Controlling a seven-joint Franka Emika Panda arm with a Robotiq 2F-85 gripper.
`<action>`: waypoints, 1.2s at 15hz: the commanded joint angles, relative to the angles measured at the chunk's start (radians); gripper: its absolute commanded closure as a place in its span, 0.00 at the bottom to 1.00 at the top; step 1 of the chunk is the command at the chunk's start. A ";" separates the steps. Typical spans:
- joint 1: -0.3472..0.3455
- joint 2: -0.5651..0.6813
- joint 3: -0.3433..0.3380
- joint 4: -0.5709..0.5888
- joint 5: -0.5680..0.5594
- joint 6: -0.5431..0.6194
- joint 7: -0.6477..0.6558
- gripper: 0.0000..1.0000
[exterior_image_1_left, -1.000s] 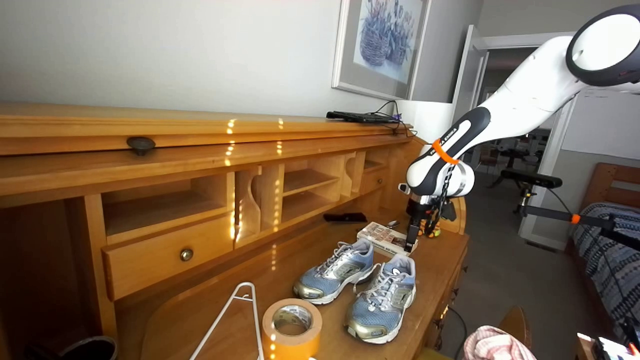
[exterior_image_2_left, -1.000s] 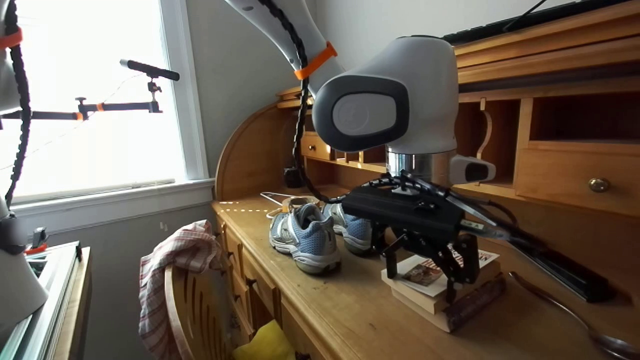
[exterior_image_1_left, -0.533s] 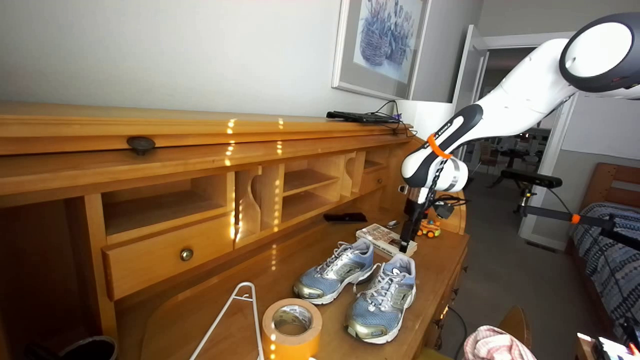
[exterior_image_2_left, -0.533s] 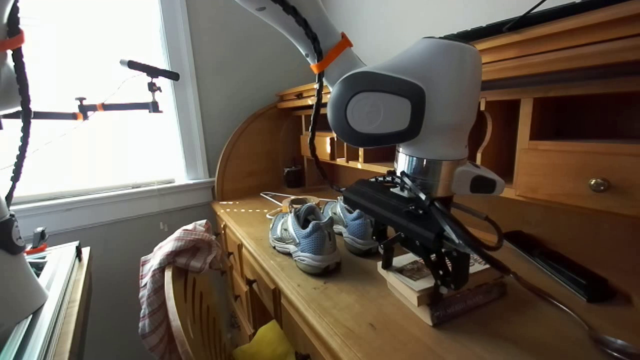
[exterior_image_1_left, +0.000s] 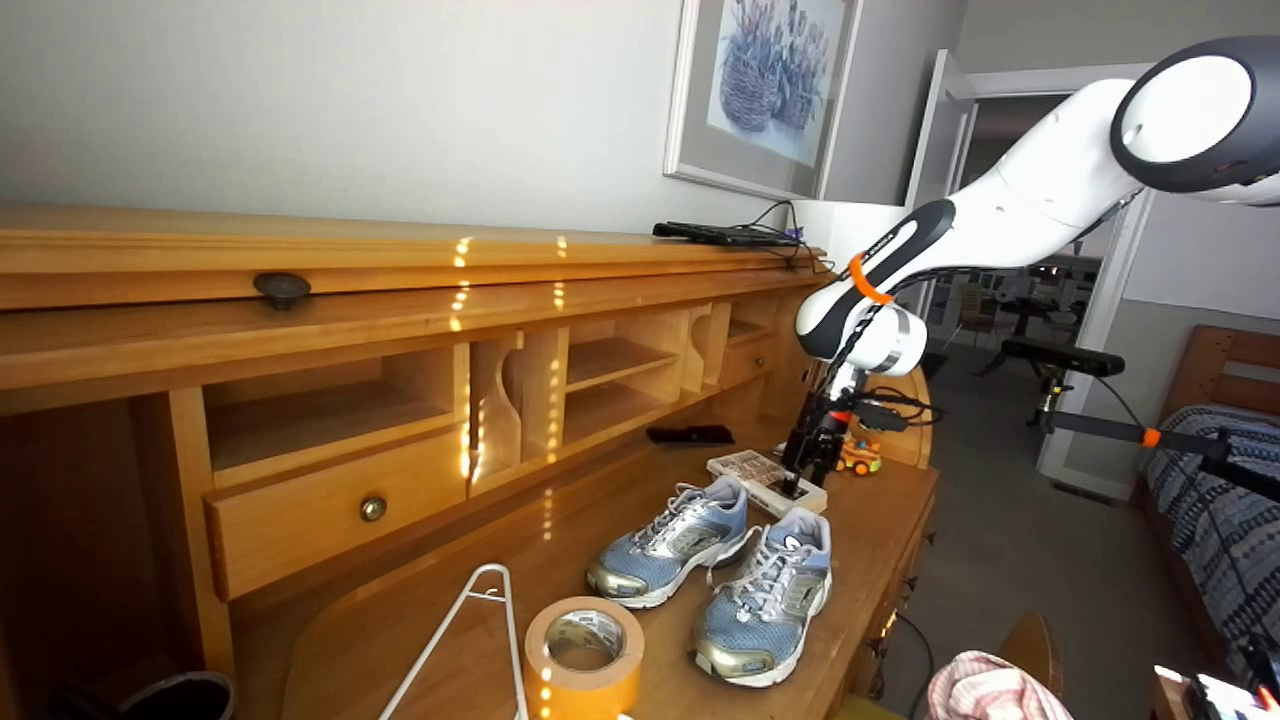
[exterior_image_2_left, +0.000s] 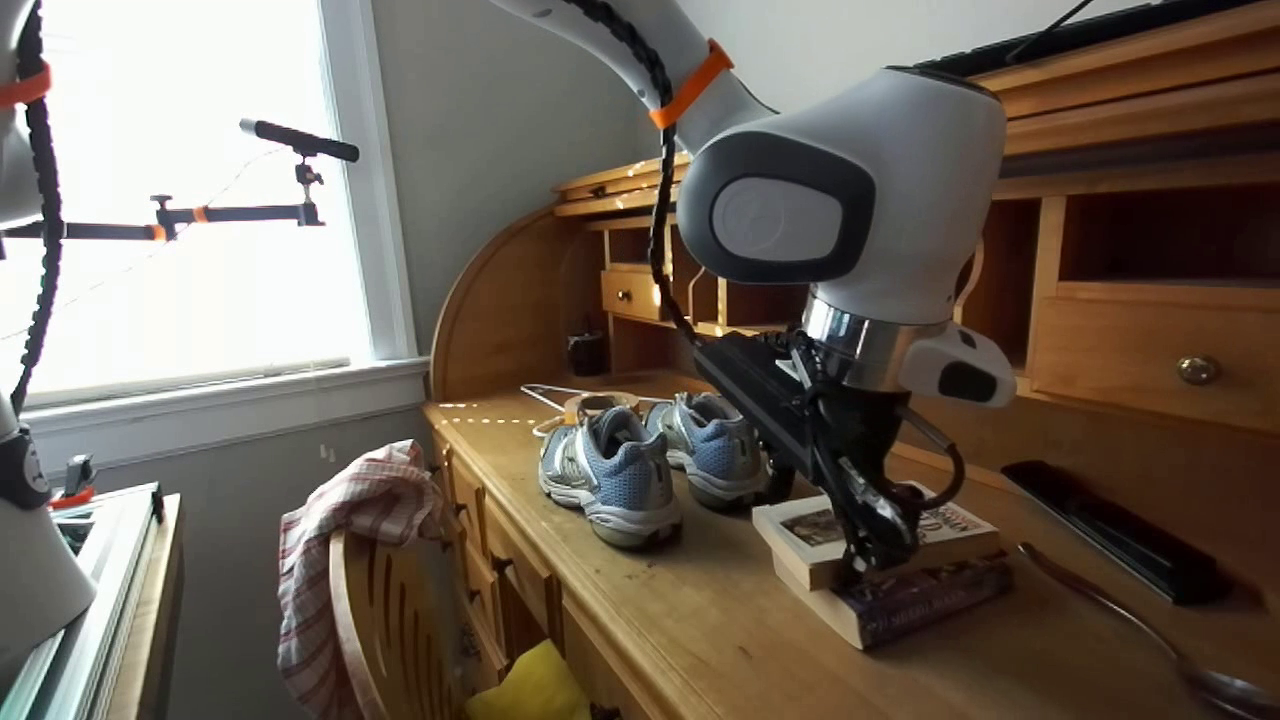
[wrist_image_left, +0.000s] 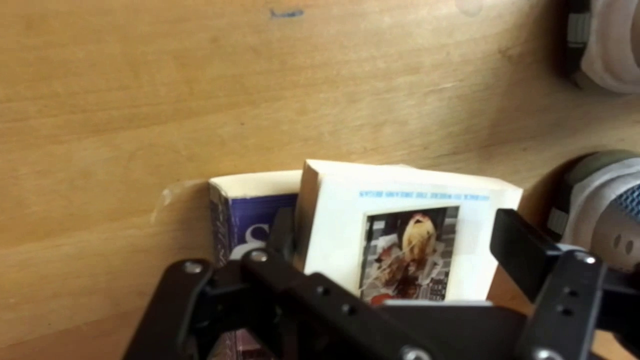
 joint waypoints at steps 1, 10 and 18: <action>-0.008 0.015 0.005 0.037 0.049 -0.048 0.048 0.00; 0.114 -0.055 -0.078 -0.014 -0.113 -0.022 0.170 0.00; 0.304 -0.033 -0.157 -0.036 -0.413 -0.004 0.324 0.00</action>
